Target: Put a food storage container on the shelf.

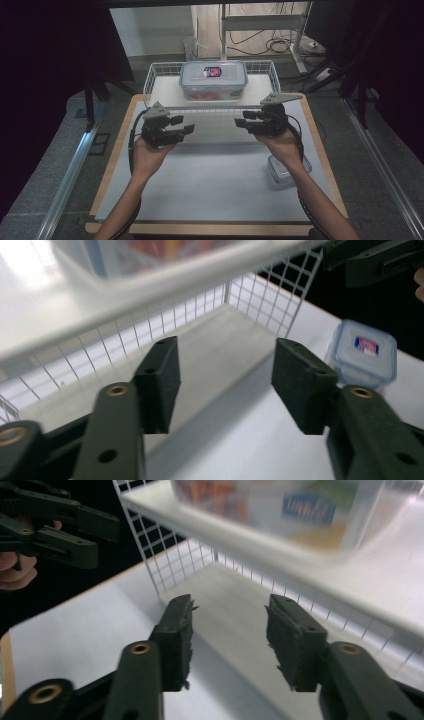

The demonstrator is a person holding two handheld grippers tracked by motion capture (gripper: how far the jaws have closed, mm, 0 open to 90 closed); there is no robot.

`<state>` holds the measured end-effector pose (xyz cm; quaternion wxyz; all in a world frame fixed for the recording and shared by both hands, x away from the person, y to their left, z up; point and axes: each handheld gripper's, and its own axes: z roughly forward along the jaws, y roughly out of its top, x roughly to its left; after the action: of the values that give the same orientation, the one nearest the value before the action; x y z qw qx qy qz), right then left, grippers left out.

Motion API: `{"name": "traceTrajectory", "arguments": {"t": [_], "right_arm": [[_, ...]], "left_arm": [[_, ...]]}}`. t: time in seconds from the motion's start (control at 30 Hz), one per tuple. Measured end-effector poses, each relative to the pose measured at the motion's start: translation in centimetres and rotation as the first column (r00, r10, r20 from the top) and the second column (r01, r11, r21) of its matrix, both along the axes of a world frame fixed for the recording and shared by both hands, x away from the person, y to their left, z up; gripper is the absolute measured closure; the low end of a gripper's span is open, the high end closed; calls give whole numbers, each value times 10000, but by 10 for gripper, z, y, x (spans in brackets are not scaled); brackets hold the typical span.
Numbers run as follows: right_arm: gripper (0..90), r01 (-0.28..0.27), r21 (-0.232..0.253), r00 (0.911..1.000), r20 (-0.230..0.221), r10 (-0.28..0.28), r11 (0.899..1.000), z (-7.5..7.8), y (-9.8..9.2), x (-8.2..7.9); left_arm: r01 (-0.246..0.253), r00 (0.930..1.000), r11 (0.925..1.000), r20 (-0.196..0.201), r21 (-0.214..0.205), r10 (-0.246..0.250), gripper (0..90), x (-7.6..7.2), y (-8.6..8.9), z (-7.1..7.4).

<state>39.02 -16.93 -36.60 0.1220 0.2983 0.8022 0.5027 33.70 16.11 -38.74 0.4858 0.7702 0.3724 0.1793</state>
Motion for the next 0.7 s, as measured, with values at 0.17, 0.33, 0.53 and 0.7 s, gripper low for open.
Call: {"name": "traceTrajectory", "arguments": {"t": [0.17, 0.33, 0.53, 0.7], "right_arm": [[402, 51, -388, 9999, 95, -47, 9992, -17, -5, -15], [291, 103, -482, 9998, 167, -95, 9988, -29, -12, -26], [199, 139, -440, 9995, 274, -127, 9989, -43, -20, -39], [155, 151, -680, 9996, 236, -136, 9976, -56, -26, -51]], "left_arm": [[-43, 9999, 9997, 150, 241, 39, 343, -17, -2, -16], [9, 10000, 10000, 14, 99, -9, 248, -31, 0, -32], [233, 9995, 9995, -196, 215, -229, 202, -48, -2, -50], [88, 9995, 9985, -302, 540, -72, 122, -62, -2, -63]]}}
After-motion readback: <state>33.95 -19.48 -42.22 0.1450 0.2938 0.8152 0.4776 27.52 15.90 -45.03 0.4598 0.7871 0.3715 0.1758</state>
